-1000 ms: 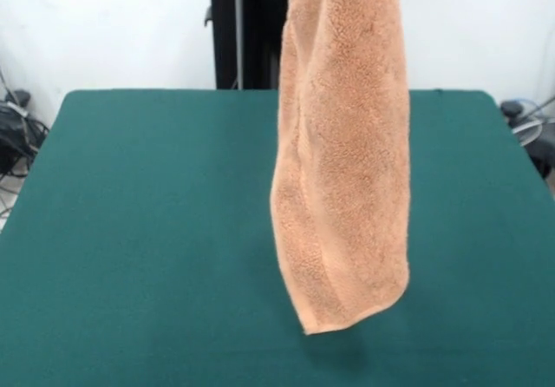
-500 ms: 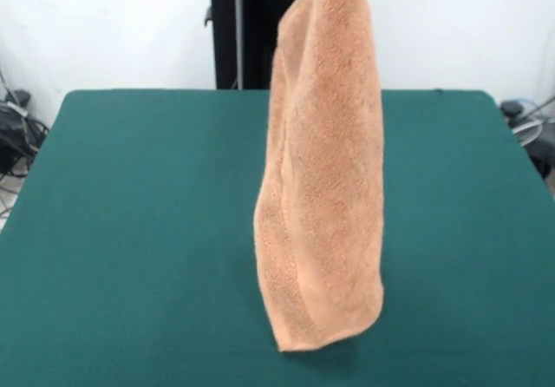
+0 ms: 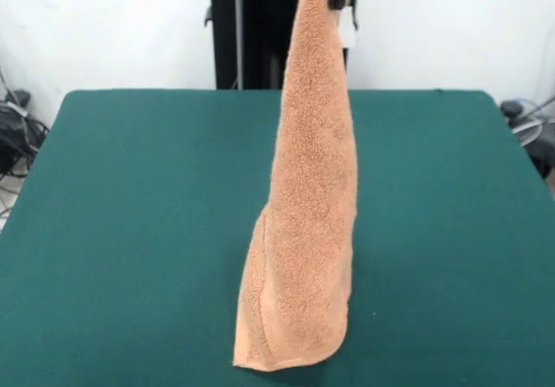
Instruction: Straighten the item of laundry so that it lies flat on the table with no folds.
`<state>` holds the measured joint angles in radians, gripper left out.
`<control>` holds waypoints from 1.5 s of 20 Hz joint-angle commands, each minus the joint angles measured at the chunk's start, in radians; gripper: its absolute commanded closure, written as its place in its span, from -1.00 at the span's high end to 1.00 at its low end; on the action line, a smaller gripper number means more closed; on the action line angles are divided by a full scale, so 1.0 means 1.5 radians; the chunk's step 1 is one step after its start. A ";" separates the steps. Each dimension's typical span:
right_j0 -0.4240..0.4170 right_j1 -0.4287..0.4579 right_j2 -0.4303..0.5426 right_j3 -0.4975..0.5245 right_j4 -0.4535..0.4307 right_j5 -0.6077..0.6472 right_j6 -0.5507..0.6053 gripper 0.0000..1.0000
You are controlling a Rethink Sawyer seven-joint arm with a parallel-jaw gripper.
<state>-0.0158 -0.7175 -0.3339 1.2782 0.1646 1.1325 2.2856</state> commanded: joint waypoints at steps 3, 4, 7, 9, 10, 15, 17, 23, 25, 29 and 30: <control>-0.011 -0.058 0.008 0.261 0.019 -0.113 0.082 -1.00; -0.014 -0.061 0.013 0.271 0.021 -0.125 0.079 -1.00; -0.020 -0.067 0.021 0.300 0.024 -0.165 0.075 -1.00; -0.020 -0.070 0.023 0.321 0.024 -0.197 0.079 -1.00; -0.019 -0.073 0.024 0.335 0.025 -0.218 0.083 -1.00; -0.035 -0.088 0.049 0.417 0.045 -0.336 0.080 -1.00; -0.042 -0.091 0.057 0.441 0.047 -0.374 0.076 -1.00; -0.084 -0.096 0.088 0.496 0.033 -0.476 0.045 -1.00; -0.113 -0.097 0.107 0.510 0.021 -0.504 0.024 -1.00; -0.179 -0.098 0.151 0.538 -0.008 -0.568 -0.011 -1.00; -0.186 -0.097 0.155 0.541 -0.016 -0.578 -0.009 -1.00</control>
<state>-0.2230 -0.8752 -0.2555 1.9356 0.1889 0.3786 2.2856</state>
